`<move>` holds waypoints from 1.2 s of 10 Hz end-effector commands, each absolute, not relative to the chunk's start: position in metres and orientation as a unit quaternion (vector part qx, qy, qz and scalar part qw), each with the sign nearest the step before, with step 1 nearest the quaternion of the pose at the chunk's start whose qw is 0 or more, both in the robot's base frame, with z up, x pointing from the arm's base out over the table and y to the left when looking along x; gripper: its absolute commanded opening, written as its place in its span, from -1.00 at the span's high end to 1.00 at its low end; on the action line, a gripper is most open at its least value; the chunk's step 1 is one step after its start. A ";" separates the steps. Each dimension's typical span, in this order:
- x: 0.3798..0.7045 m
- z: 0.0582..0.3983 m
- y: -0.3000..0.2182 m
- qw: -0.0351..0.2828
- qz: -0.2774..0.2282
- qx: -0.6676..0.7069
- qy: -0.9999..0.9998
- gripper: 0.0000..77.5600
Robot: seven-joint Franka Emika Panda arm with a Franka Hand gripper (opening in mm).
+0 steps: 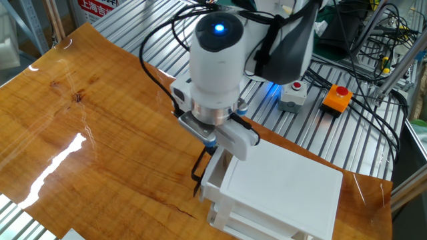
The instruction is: Put things in the drawer
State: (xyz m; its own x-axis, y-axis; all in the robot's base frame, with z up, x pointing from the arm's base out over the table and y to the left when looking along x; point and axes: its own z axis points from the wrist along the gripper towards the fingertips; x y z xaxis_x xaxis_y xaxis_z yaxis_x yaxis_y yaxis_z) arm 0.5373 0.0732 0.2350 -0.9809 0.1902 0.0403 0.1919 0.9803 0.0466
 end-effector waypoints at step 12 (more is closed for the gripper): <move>0.516 0.234 0.107 0.003 -0.068 -0.152 -0.986 0.95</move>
